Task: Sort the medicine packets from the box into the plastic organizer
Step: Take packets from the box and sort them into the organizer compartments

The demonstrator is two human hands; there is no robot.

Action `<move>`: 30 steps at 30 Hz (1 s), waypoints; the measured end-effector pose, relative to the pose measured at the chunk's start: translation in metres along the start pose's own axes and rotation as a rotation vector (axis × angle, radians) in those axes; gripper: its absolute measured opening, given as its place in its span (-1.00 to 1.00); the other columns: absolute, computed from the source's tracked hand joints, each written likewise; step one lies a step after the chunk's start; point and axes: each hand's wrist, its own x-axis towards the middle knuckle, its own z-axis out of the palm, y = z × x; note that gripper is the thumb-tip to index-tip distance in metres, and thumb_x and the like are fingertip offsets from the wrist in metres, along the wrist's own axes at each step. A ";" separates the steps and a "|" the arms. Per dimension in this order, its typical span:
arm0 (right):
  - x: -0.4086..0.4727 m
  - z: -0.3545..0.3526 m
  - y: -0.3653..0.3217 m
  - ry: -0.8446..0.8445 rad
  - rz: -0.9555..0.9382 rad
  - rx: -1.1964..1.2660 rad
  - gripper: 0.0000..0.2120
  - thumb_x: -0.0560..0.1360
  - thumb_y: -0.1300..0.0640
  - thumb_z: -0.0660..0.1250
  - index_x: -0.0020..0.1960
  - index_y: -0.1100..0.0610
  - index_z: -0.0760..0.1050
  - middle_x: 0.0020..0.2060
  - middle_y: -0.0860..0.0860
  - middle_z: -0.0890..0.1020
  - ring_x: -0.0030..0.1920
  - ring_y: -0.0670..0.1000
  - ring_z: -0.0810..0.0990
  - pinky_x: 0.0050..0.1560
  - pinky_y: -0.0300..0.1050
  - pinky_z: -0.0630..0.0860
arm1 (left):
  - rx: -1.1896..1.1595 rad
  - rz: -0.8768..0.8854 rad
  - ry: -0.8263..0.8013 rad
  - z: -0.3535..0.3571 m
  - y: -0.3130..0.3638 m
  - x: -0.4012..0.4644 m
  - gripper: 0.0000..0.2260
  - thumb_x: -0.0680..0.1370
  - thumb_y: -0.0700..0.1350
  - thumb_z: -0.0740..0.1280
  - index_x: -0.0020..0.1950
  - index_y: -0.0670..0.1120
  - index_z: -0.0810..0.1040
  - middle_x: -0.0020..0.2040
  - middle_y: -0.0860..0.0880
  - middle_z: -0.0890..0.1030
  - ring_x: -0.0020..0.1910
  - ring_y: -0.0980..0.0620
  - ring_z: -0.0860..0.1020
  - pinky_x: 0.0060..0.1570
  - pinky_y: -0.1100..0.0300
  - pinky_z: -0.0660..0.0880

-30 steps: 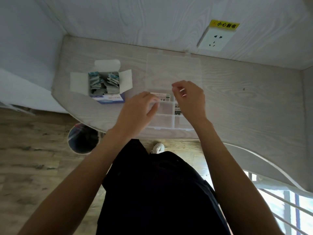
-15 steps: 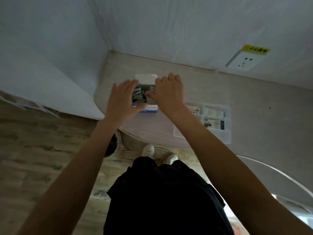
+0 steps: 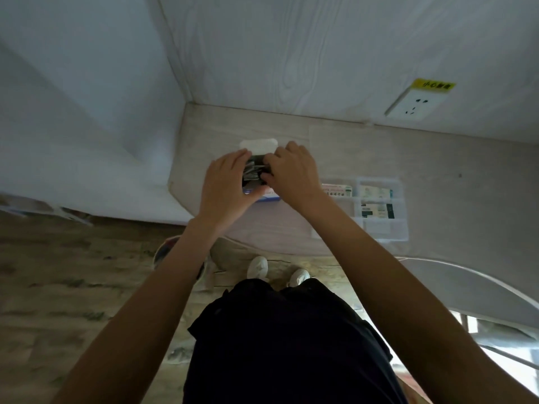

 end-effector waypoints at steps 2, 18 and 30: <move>0.003 -0.002 0.001 -0.024 0.044 0.011 -0.71 0.56 0.01 0.20 0.15 0.16 0.51 0.01 0.10 0.62 0.08 0.11 0.47 0.02 -0.09 0.33 | 0.009 0.013 0.011 0.000 -0.001 0.001 -0.33 0.38 0.20 0.36 0.34 -0.20 0.40 0.31 -0.16 0.48 0.27 -0.13 0.44 0.30 -0.04 0.33; 0.004 -0.009 0.015 0.010 0.065 0.382 -0.81 0.59 0.10 0.17 0.04 0.19 0.47 -0.10 0.09 0.63 -0.14 0.13 0.59 -0.09 0.04 0.50 | 0.025 0.018 0.022 -0.003 0.001 0.005 -0.36 0.42 0.15 0.40 0.38 -0.15 0.34 0.36 -0.10 0.41 0.33 -0.08 0.35 0.32 0.05 0.25; 0.008 -0.003 0.017 0.107 0.074 0.481 -0.86 0.50 0.17 0.32 0.00 0.14 0.63 -0.14 0.05 0.68 -0.14 0.05 0.63 -0.10 -0.06 0.52 | -0.011 0.006 0.031 -0.006 0.003 0.005 -0.37 0.41 0.12 0.43 0.36 -0.16 0.37 0.33 -0.11 0.44 0.28 -0.09 0.39 0.26 0.07 0.29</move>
